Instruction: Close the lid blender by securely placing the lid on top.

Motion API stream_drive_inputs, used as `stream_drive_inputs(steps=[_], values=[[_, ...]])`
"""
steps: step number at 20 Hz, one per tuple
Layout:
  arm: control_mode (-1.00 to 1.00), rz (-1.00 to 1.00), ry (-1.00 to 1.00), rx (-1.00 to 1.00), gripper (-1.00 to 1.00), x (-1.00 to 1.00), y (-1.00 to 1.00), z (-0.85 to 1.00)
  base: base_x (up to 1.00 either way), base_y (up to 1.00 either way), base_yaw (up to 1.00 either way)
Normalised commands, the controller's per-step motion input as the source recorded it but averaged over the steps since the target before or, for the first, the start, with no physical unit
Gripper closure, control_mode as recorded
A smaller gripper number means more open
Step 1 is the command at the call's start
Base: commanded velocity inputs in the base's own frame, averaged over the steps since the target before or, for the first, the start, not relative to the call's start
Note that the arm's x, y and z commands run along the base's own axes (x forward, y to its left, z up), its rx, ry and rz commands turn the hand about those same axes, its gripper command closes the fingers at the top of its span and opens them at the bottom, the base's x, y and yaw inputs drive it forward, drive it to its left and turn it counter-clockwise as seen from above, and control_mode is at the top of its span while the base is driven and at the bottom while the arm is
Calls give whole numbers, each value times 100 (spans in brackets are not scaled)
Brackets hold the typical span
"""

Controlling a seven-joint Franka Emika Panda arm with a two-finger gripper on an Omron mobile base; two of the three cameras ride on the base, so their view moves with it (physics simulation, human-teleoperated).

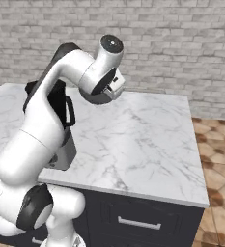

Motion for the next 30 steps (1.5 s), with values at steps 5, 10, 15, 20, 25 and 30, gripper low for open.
stream_drive_inputs(steps=[5, 10, 15, 20, 25, 30], values=[[-100, 11, -3, -9, 100, 0, 76, 68, 0, 0, 0], [-100, 12, 0, -13, 100, 0, 72, 52, 0, 0, 0], [-100, 12, 0, -17, 100, 2, 69, 26, 0, 0, 0], [-100, 12, 0, -20, 100, 17, 46, 0, 0, 0, 0], [-100, 7, -4, -14, 100, 0, 22, -22, 0, 0, 0], [-100, 7, -3, -7, 100, 11, 19, -18, 0, 0, 0]])
